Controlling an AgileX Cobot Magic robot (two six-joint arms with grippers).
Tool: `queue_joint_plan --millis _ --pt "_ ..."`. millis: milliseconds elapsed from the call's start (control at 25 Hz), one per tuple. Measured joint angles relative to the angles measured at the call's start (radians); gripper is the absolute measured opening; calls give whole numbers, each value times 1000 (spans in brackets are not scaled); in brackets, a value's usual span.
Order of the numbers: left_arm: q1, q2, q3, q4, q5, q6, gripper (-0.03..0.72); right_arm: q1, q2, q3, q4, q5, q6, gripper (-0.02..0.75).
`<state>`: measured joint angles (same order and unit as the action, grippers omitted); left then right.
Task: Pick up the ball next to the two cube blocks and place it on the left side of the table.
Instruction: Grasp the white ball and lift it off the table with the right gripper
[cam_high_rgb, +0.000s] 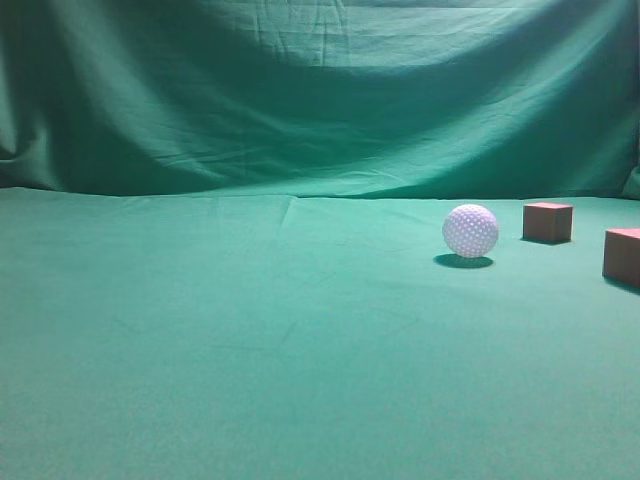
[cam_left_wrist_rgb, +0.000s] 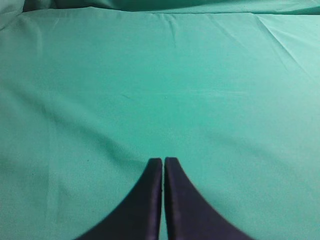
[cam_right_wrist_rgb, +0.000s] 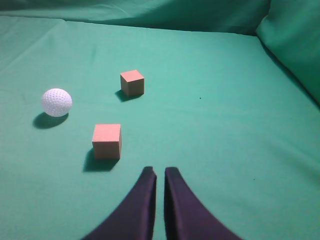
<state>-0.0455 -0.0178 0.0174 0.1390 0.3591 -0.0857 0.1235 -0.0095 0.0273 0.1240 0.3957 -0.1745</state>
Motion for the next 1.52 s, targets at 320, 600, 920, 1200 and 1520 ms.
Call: queue_joint_plan --millis 320,600,920,1200,1520 --pt "0 0 0 0 0 0 0 0 0 0 0 0 1 48" --pt "0 0 0 0 0 0 0 0 0 0 0 0 1 48" --pt "0 0 0 0 0 0 0 0 0 0 0 0 1 48" --pt "0 0 0 0 0 0 0 0 0 2 105 -138 -14 48" --pt "0 0 0 0 0 0 0 -2 0 -40 349 -426 -5 48"
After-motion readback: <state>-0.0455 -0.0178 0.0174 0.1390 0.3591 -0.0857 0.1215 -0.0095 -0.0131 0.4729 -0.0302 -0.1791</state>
